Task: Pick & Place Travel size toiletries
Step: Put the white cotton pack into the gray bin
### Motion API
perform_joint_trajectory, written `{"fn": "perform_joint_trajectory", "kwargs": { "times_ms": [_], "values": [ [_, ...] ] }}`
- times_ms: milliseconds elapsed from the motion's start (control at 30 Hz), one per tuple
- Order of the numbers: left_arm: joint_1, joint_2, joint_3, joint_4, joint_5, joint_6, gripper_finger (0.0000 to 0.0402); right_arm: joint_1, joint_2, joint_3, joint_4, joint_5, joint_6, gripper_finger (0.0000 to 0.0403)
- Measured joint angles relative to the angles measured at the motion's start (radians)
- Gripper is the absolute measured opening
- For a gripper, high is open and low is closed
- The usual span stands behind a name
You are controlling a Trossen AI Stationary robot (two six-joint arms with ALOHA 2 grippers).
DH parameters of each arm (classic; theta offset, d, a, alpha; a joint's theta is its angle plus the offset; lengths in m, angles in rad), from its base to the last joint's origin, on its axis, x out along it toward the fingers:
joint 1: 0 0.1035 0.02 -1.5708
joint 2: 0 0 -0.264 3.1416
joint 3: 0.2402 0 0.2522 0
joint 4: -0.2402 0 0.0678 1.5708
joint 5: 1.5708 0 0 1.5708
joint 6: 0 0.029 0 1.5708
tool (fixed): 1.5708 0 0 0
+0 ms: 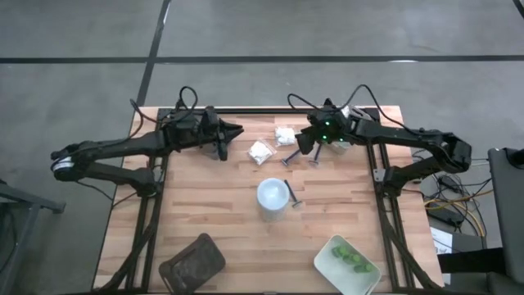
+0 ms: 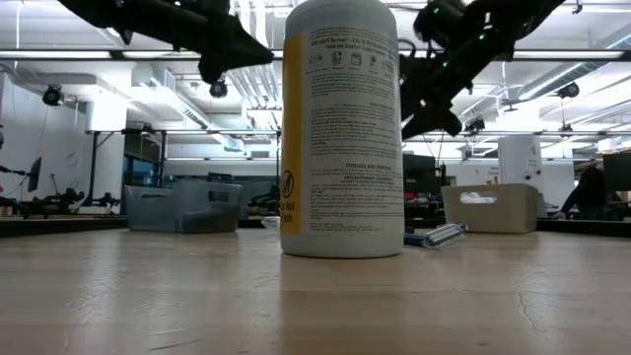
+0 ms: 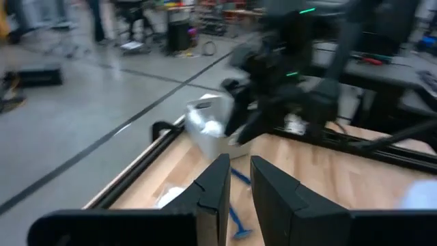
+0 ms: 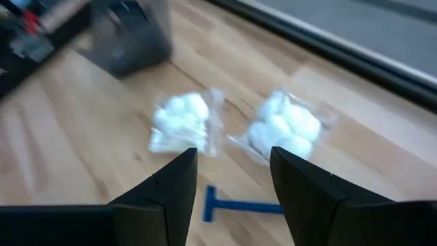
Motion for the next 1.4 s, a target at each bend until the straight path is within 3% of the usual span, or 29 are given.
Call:
{"fn": "perform_joint_trajectory", "kwargs": {
  "times_ms": [200, 567, 867, 1000, 1133, 1400],
  "values": [
    [-0.039, -0.007, -0.014, -0.004, 0.106, 0.029, 0.0062, -0.004, 0.198, 0.167, -0.165, -0.001, -0.115, 0.0196],
    [-0.064, -0.006, -0.029, 0.025, 0.113, -0.144, 0.0062, -0.008, 0.469, 0.510, -0.394, 0.000, -0.299, 0.0199],
    [-0.068, -0.117, -0.042, -0.081, 0.298, -0.011, 0.0062, -0.071, 0.482, 0.523, -0.413, 0.003, -0.292, 0.0171],
    [-0.068, -0.212, -0.105, -0.066, 0.314, 0.016, 0.0062, -0.099, 0.483, 0.497, -0.410, 0.003, -0.224, 0.0166],
    [-0.068, -0.306, -0.219, 0.056, 0.313, 0.011, 0.0062, -0.102, 0.493, 0.488, -0.409, -0.001, -0.202, 0.0175],
    [-0.068, -0.444, -0.521, 0.511, 0.301, -0.085, 0.0062, -0.099, 0.496, 0.488, -0.395, -0.004, -0.183, 0.0207]
  ]
}}
